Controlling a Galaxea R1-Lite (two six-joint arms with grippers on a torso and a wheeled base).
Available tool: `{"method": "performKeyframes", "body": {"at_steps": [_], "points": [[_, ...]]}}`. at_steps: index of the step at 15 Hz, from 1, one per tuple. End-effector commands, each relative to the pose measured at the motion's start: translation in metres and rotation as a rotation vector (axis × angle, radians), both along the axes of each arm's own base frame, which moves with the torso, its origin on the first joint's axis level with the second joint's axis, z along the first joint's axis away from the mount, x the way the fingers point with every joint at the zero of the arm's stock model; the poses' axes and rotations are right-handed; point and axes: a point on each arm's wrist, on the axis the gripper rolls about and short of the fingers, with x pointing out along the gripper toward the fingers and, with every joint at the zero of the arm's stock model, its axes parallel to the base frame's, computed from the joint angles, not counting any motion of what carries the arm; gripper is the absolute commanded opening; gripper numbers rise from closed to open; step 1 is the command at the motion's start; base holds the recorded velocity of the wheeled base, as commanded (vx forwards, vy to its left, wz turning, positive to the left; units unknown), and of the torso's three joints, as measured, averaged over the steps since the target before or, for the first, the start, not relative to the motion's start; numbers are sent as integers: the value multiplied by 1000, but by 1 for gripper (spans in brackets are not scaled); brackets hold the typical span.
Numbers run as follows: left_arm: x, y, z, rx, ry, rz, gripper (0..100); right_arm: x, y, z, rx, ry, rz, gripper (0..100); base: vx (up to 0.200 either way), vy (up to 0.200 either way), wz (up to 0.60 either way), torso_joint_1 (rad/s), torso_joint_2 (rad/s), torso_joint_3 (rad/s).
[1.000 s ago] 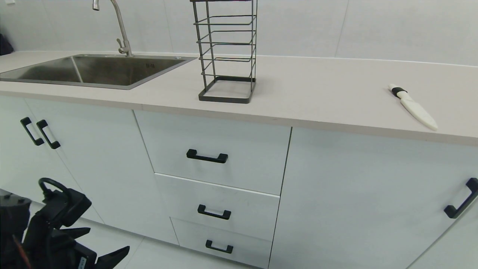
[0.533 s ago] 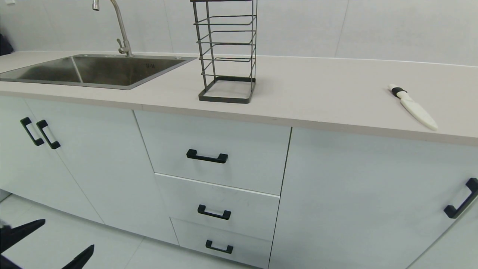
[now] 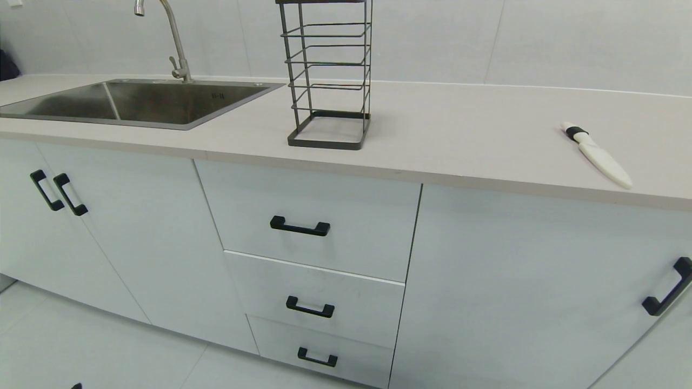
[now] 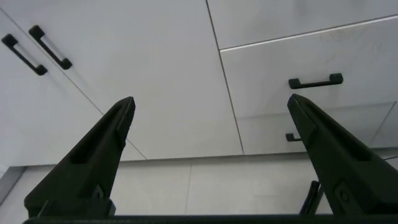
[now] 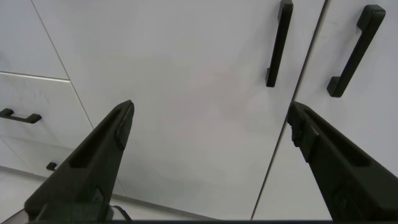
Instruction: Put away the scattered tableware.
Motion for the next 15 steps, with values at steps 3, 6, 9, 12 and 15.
{"method": "performKeyframes", "body": {"at_steps": [3,6,9,12,15], "points": [[-14,-1,-14,-21,-82,59,100,0,0,0,0,2,1,100,0,0,0,0,0,0],[-18,-1,-33,-29,-26,33,100,0,0,0,0,2,1,100,0,0,0,0,0,0],[-18,-2,-33,-60,-42,-6,100,0,0,0,0,2,1,100,0,0,0,0,0,0],[-18,-2,-32,-78,-56,5,100,0,0,0,0,2,1,100,0,0,0,0,0,0],[-18,-1,-30,-76,-88,48,100,0,0,0,0,2,1,100,0,0,0,0,0,0]]}}
